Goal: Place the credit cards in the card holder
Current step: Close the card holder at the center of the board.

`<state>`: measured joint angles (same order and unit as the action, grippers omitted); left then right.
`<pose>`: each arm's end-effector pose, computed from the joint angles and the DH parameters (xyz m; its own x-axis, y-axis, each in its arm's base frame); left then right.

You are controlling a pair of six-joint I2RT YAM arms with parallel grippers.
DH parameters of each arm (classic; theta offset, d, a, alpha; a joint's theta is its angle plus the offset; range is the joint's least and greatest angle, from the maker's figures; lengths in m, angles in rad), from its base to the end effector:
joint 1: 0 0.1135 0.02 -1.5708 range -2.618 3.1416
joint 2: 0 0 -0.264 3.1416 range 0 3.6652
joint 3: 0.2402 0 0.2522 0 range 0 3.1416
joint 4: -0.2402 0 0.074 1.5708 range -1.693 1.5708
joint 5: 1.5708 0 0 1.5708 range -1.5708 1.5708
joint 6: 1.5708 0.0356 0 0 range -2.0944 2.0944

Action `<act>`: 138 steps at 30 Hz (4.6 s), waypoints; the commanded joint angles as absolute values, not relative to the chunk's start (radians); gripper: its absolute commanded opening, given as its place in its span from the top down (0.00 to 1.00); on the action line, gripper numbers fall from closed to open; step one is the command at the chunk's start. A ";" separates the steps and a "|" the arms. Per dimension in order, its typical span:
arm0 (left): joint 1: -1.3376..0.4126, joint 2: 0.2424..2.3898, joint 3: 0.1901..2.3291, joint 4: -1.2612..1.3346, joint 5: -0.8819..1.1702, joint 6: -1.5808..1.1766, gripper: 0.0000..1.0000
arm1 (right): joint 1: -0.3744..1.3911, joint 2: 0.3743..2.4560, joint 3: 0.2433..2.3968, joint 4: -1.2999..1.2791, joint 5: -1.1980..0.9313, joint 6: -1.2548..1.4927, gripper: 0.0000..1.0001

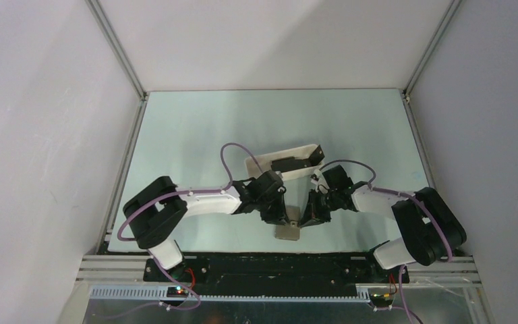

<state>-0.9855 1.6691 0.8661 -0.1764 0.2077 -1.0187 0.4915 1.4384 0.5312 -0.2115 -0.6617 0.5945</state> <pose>0.1706 -0.2707 0.1513 -0.9891 -0.0157 -0.1466 0.0706 0.8224 -0.5645 0.1906 0.1268 0.1273 -0.9981 -0.0331 -0.0523 -0.0603 0.7091 0.7026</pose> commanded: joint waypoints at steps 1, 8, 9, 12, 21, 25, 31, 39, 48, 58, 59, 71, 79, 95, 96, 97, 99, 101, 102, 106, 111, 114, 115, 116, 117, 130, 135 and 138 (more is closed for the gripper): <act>-0.966 1.584 0.857 -0.185 0.186 -1.007 0.73 | 0.501 1.463 0.549 -0.177 -0.637 0.595 1.00; -0.921 1.558 0.740 0.079 0.326 -1.069 0.65 | 0.500 1.460 0.550 -0.152 -0.652 0.616 1.00; -0.922 1.576 0.742 0.088 0.336 -1.065 0.64 | 0.499 1.459 0.554 -0.151 -0.654 0.620 1.00; -0.921 1.618 0.752 0.100 0.381 -1.058 0.63 | 0.500 1.459 0.560 -0.152 -0.660 0.622 1.00; -0.921 1.701 0.757 0.162 0.423 -1.079 0.67 | 0.496 1.467 0.566 -0.156 -0.666 0.620 1.00; -0.920 1.699 0.750 0.179 0.414 -1.086 0.75 | 0.496 1.468 0.566 -0.155 -0.670 0.620 1.00; -0.920 1.685 0.750 0.181 0.402 -1.089 0.98 | 0.496 1.470 0.566 -0.148 -0.676 0.622 1.00; -0.921 1.641 0.743 0.180 0.376 -1.083 1.00 | 0.495 1.452 0.574 -0.157 -0.680 0.620 1.00; -0.922 1.602 0.762 0.063 0.295 -1.036 1.00 | 0.489 1.399 0.580 -0.179 -0.674 0.621 0.89; -0.938 1.652 0.836 -0.073 0.279 -0.986 1.00 | 0.464 1.323 0.579 -0.243 -0.641 0.604 0.53; -0.939 1.657 0.844 -0.076 0.280 -0.981 1.00 | 0.463 1.326 0.579 -0.247 -0.634 0.601 0.51; -0.957 1.658 0.855 -0.115 0.248 -0.976 1.00 | 0.462 1.400 0.533 -0.184 -0.622 0.633 0.35; -0.962 1.667 0.854 -0.117 0.234 -0.979 1.00 | 0.463 1.438 0.483 -0.072 -0.641 0.691 0.40; -0.963 1.672 0.854 -0.161 0.186 -0.974 1.00 | 0.529 1.510 0.476 -0.056 -0.556 0.670 0.54; -0.963 1.672 0.854 -0.162 0.186 -0.974 1.00 | 0.532 1.513 0.476 -0.057 -0.550 0.668 0.55; -0.964 1.671 0.855 -0.165 0.184 -0.973 1.00 | 0.534 1.518 0.476 -0.056 -0.546 0.667 0.55; -0.965 1.670 0.857 -0.170 0.183 -0.971 1.00 | 0.545 1.526 0.477 -0.059 -0.527 0.663 0.56; -0.966 1.673 0.860 -0.174 0.181 -0.969 1.00 | 0.559 1.537 0.483 -0.062 -0.506 0.656 0.56; -0.966 1.674 0.862 -0.175 0.181 -0.968 1.00 | 0.569 1.540 0.484 -0.061 -0.494 0.655 0.56; -0.968 1.680 0.867 -0.180 0.183 -0.965 1.00 | 0.592 1.557 0.491 -0.075 -0.453 0.648 0.57; -0.968 1.681 0.869 -0.184 0.180 -0.964 1.00 | 0.617 1.580 0.518 -0.127 -0.375 0.619 0.60; -0.968 1.679 0.871 -0.184 0.179 -0.964 1.00 | 0.638 1.607 0.535 -0.142 -0.349 0.614 0.61; -0.968 1.679 0.870 -0.185 0.179 -0.964 1.00 | 0.645 1.611 0.539 -0.149 -0.348 0.609 0.63; -0.969 1.675 0.870 -0.186 0.178 -0.963 1.00 | 0.648 1.617 0.547 -0.153 -0.350 0.607 0.63; -0.968 1.673 0.868 -0.188 0.176 -0.963 1.00 | 0.651 1.615 0.550 -0.164 -0.352 0.605 0.63; -0.962 1.611 0.864 -0.192 0.164 -0.968 1.00 | 0.584 1.333 0.517 -0.245 -0.375 0.609 0.37; -0.958 1.599 0.862 -0.193 0.159 -0.965 1.00 | 0.573 1.279 0.513 -0.208 -0.421 0.600 0.57; -0.955 1.601 0.863 -0.202 0.157 -0.961 1.00 | 0.569 1.273 0.514 -0.171 -0.443 0.608 0.69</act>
<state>-0.9615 1.6455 0.8551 -0.1978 0.1871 -0.9852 0.5735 1.3041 0.5121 -0.2153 -0.4294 0.6193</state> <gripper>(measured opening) 0.003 0.379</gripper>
